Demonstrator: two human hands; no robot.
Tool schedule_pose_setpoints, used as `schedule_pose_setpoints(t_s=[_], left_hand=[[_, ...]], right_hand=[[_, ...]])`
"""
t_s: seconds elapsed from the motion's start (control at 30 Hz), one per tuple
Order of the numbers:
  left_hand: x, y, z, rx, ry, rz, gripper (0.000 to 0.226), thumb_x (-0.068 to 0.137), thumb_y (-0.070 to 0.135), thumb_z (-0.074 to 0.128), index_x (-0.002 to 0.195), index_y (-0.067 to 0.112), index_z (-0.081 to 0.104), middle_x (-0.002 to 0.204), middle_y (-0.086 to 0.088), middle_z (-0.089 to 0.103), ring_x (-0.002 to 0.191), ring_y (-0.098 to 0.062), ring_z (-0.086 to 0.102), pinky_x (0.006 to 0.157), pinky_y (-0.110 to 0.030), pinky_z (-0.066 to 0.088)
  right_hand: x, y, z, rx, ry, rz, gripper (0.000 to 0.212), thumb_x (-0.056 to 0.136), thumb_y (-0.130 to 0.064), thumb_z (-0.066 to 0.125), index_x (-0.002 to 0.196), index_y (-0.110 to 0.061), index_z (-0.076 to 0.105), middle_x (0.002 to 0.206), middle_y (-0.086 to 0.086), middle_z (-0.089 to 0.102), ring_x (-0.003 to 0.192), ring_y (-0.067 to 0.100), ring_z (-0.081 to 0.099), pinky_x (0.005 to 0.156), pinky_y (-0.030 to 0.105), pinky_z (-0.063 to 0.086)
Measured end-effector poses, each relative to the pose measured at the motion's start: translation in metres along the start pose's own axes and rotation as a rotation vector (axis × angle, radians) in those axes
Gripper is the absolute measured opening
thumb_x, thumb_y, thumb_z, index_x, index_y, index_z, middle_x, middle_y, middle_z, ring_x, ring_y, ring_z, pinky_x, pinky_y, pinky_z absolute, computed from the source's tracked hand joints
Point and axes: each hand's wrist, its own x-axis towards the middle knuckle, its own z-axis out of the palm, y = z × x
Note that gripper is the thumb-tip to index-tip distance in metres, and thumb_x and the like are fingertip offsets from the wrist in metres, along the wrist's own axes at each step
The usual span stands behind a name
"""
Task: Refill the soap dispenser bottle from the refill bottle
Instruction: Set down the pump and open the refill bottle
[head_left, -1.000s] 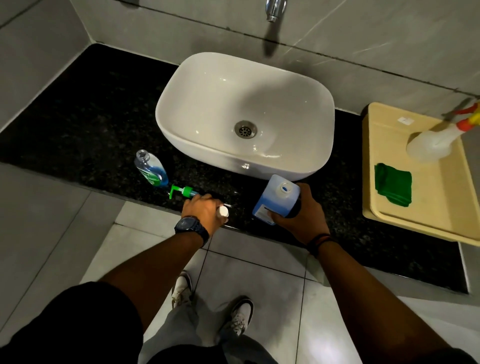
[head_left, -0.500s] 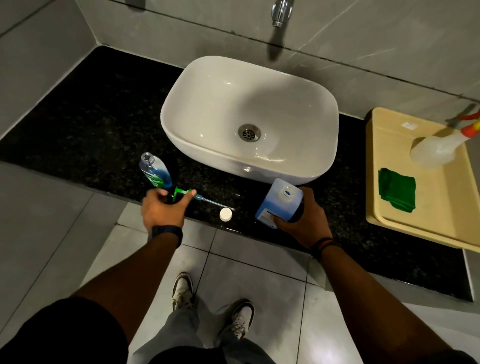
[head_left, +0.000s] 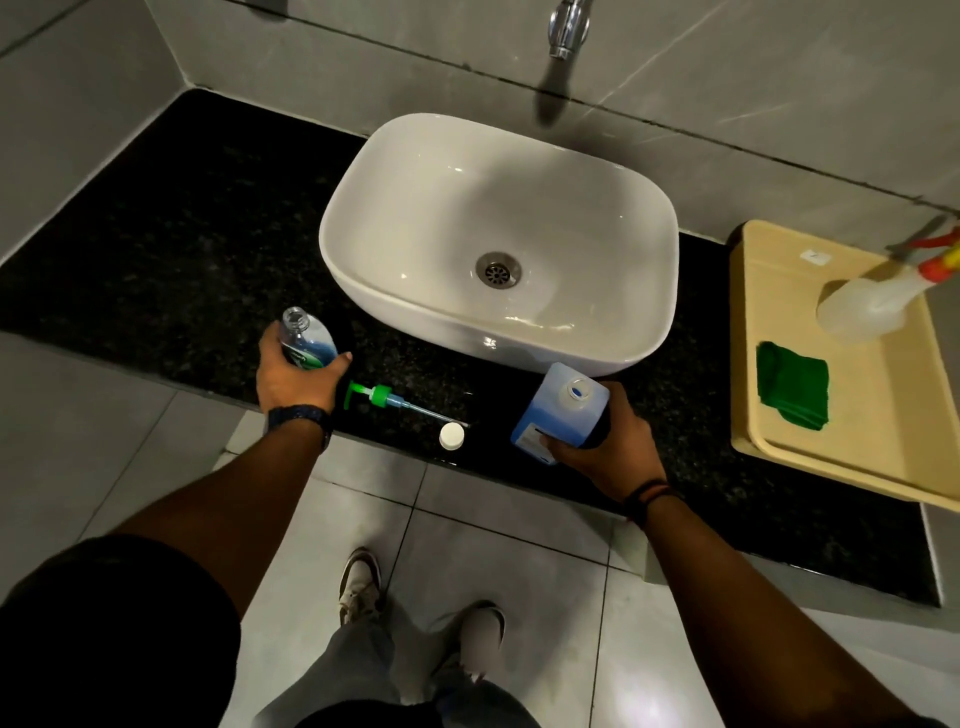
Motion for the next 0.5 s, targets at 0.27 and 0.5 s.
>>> schedule_pose_setpoints(t_s=[0.27,0.5], left_hand=[[0.002,0.025,-0.008,0.001,0.045,0.168,0.077,0.052,0.032,0.088,0.119,0.018,0.054,0.118,-0.011,0.055,0.105,-0.022,0.055,0.089,-0.024,0.043],[-0.011,0.132,-0.012,-0.181,0.034,0.355,0.08,0.052,0.029,0.089,0.123,0.016,0.055,0.118,-0.014,0.053,0.106,-0.023,0.055,0.094,-0.029,0.045]], right_hand=[[0.001,-0.034,-0.012,0.149,0.183,-0.027,0.063,0.05,-0.045,0.084,0.1,-0.046,0.044,0.093,-0.03,0.053,0.086,-0.014,0.052,0.065,0.0,0.039],[0.023,-0.116,-0.065,0.267,0.319,-0.283,0.055,0.059,-0.035,0.084,0.101,-0.045,0.05,0.098,-0.026,0.06,0.092,-0.003,0.059,0.07,0.015,0.049]])
